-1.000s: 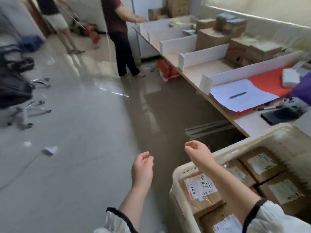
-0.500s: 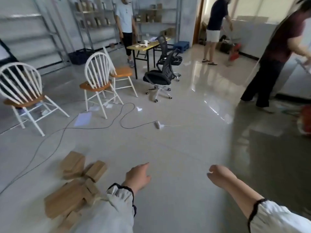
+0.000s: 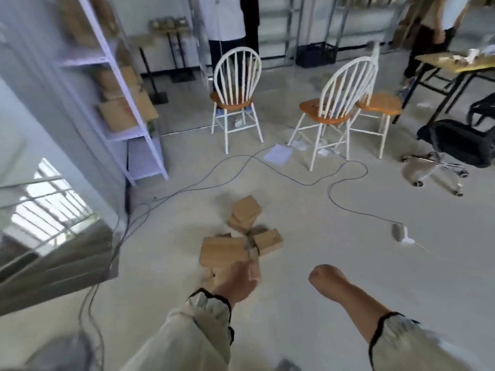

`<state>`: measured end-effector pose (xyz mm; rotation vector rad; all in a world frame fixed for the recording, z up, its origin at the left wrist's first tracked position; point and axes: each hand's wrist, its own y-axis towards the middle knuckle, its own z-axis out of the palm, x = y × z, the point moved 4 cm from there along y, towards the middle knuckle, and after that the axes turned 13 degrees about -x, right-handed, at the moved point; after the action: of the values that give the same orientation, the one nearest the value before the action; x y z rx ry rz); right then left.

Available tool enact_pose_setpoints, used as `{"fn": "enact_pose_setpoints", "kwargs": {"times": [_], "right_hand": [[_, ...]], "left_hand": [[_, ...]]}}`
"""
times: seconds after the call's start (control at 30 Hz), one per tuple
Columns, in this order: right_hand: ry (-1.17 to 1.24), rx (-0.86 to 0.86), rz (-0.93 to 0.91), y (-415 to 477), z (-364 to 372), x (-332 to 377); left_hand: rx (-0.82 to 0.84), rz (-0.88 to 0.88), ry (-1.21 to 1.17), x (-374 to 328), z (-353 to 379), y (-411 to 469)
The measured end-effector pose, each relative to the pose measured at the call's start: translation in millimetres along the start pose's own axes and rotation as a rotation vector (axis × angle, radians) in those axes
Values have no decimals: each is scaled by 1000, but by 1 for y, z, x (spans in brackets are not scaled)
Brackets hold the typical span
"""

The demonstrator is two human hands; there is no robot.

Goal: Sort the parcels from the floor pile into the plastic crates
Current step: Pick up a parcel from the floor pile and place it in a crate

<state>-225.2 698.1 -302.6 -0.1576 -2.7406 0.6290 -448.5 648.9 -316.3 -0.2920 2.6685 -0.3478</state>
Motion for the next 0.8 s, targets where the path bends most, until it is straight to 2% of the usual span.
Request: {"fn": "enact_pose_setpoints", "kwargs": {"times": [0.07,0.17,0.27,0.37,0.67,0.8], "right_hand": [[25,33,-62,25,14,42],[10,124,-158,64,42,89],[-38,234,-225,111,80,115],[-41,269,-251,165,120,133],[198,154,-97,349,316,142],[276,4,-81,442,399,138]], "left_hand": [[-57,-86,-12,26,-13,11],[-57,-210,-37,71,-19,33],[-82,-304,-66,107,-19,66],[-120,-361,-61,144,0,113],[-280,-565,-273,272,200,280],[-339,-488,-196,332,286,357]]}}
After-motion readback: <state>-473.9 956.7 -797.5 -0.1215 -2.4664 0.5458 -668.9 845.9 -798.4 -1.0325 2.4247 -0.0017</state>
